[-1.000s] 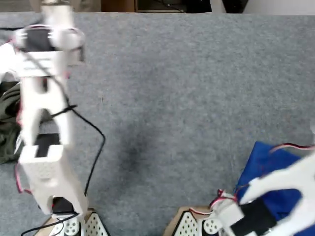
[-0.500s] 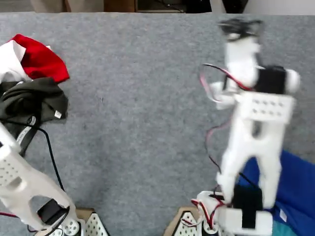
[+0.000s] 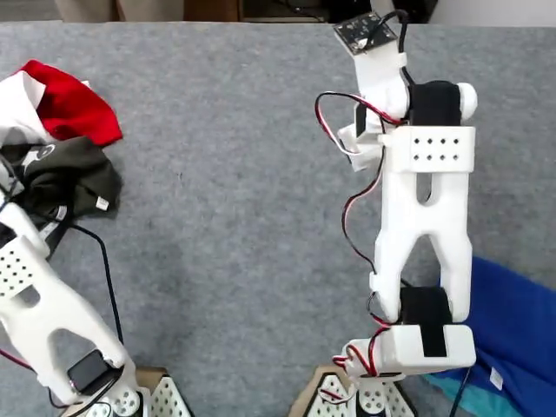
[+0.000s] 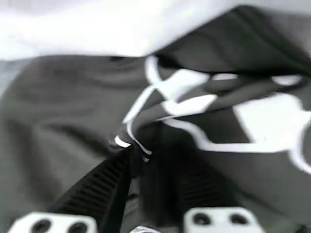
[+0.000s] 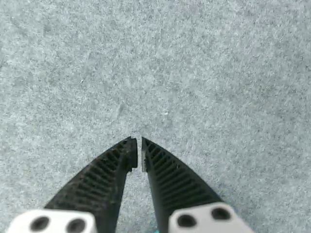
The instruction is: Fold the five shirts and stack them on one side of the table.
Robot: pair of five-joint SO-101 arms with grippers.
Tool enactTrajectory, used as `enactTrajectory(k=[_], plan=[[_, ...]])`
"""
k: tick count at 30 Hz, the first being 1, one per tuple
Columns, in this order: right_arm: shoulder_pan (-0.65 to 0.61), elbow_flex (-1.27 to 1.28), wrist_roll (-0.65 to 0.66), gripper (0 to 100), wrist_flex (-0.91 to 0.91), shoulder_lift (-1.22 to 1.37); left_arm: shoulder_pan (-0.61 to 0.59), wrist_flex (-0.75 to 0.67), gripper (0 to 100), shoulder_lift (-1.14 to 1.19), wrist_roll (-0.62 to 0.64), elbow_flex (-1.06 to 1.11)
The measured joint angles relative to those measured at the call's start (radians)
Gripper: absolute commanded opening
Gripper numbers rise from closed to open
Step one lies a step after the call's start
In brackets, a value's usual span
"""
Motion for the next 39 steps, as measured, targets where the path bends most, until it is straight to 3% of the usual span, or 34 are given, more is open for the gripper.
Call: enactTrajectory(k=[7, 14, 18, 24, 33, 36, 39], plan=[[0.0, 0.0, 0.0, 2.7, 0.0, 0.0, 0.075, 0.166, 2, -0.006, 0.006, -0.117], [0.0, 0.0, 0.0, 2.7, 0.0, 0.0, 0.216, 0.189, 2, -0.229, 0.086, -0.058], [0.063, 0.0, 0.023, 2.7, 0.0, 0.0, 0.393, 0.189, 2, -0.422, 0.094, 0.181], [0.249, 0.0, 0.149, 2.7, 0.0, 0.0, 0.75, 0.18, 2, -0.7, 0.152, 0.549], [0.516, -0.035, 0.381, 3.0, 0.0, 0.0, 1.295, 0.014, 2, -0.944, 0.178, 0.916], [0.551, -0.08, 0.423, 6.5, 0.0, 0.0, 1.367, -0.017, 13, -0.973, 0.18, 0.985], [0.552, -0.127, 0.437, 17.5, 0.003, 0.0, 1.344, -0.015, 28, -1.003, 0.216, 0.991]])
